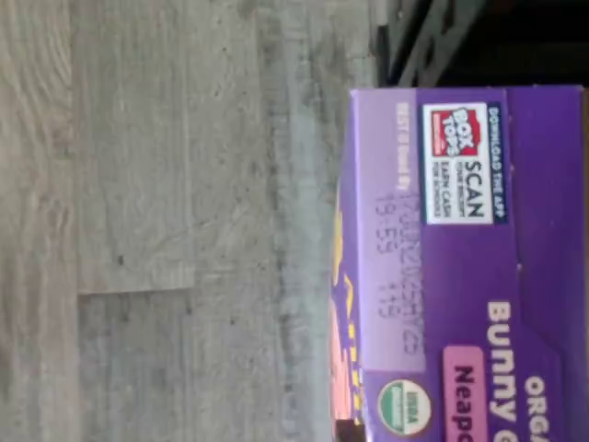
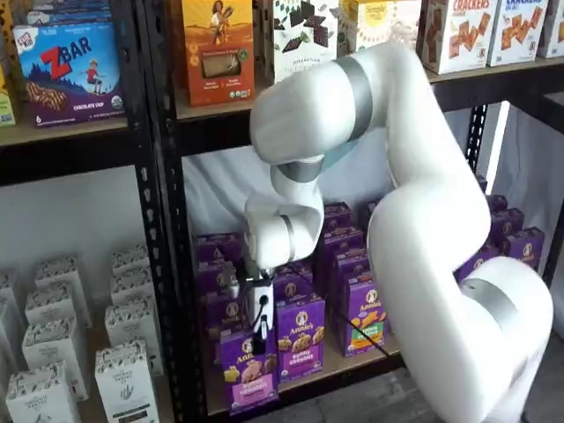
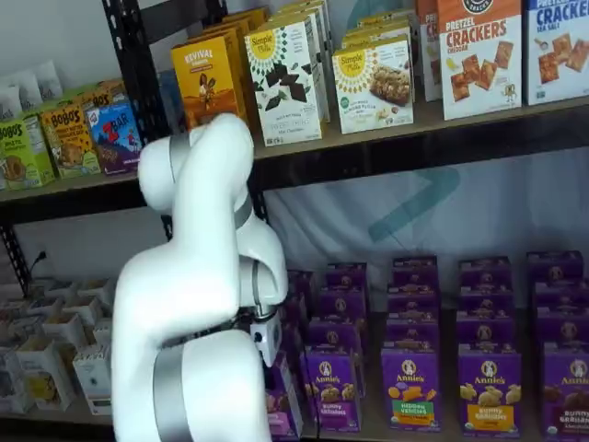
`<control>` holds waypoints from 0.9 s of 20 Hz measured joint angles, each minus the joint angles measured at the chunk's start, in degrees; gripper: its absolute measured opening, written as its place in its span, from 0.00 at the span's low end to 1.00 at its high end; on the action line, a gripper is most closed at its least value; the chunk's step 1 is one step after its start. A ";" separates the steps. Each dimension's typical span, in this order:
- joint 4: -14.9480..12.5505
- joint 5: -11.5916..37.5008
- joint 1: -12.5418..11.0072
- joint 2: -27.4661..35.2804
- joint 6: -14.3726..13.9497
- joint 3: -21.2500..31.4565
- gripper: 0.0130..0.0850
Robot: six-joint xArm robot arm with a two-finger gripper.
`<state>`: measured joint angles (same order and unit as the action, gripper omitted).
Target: Pick up the purple box with a pink patch in the middle, on the bottom shelf, the first box from the left
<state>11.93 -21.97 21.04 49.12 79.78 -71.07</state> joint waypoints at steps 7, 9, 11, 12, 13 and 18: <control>1.73 0.84 -0.97 -8.60 2.72 10.89 0.22; 1.00 0.88 -1.40 -10.99 2.50 13.74 0.22; 0.65 1.24 -1.82 -13.60 2.61 16.88 0.22; 0.76 1.32 -2.00 -14.91 2.94 18.36 0.22; 1.51 1.41 -2.22 -16.62 3.88 20.22 0.22; 4.34 -0.68 -3.08 -23.77 7.30 26.28 0.22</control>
<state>16.27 -22.65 17.96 25.35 87.07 -44.79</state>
